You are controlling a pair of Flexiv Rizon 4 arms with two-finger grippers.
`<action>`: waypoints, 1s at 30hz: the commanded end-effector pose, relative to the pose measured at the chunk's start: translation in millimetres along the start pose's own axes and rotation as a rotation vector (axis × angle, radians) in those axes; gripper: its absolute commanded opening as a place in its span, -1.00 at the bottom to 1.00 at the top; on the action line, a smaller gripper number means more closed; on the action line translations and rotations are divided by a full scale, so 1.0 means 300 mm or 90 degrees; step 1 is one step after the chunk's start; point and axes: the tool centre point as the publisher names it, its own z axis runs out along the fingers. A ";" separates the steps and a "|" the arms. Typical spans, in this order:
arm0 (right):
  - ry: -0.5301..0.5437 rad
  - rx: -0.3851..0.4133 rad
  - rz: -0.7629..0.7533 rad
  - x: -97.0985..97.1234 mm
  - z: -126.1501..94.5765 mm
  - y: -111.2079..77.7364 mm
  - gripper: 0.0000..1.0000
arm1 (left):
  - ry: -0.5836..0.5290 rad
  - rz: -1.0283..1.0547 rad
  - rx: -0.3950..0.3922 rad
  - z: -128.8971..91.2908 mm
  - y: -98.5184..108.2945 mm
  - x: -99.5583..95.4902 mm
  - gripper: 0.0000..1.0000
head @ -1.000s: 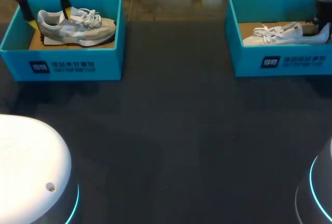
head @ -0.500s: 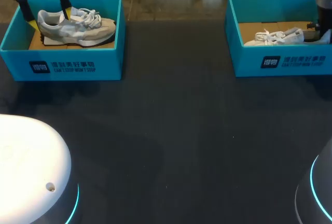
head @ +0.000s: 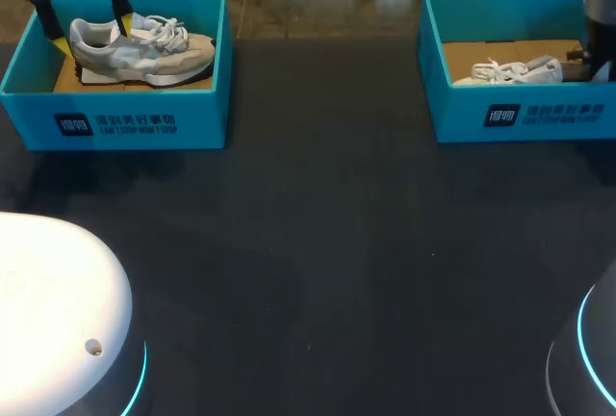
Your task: Take the shoe out of the shoebox, open the shoe tongue, remove and reinsert the insole, then place the shoe into the shoebox
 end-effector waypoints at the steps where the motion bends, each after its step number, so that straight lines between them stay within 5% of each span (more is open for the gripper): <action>1: 0.020 0.007 -0.007 -0.014 0.023 0.001 -1.00 | 0.001 0.000 -0.002 -0.001 0.000 0.001 1.00; 2: 0.024 0.007 -0.007 -0.015 0.026 0.000 -0.87 | 0.001 0.000 -0.002 -0.001 0.000 0.001 1.00; 4: 0.027 0.010 -0.005 -0.016 0.028 -0.001 -0.29 | 0.001 0.000 -0.002 -0.001 0.000 0.001 1.00; 6: 0.028 0.009 0.001 -0.021 0.026 -0.004 -0.03 | 0.001 0.000 -0.002 -0.001 0.000 0.001 1.00; 10: 0.039 0.001 0.003 -0.027 0.009 -0.006 0.00 | 0.001 0.000 -0.002 -0.001 0.000 0.001 1.00; 15: 0.053 -0.004 0.003 -0.035 -0.029 -0.007 0.58 | 0.001 0.000 -0.002 -0.001 0.000 0.001 1.00; 22: 0.058 -0.012 0.002 -0.034 -0.121 -0.017 0.97 | 0.001 0.000 -0.002 -0.001 0.000 0.001 1.00; 30: 0.070 -0.018 -0.004 -0.028 -0.290 -0.038 1.00 | 0.001 0.000 -0.002 -0.001 0.000 0.001 1.00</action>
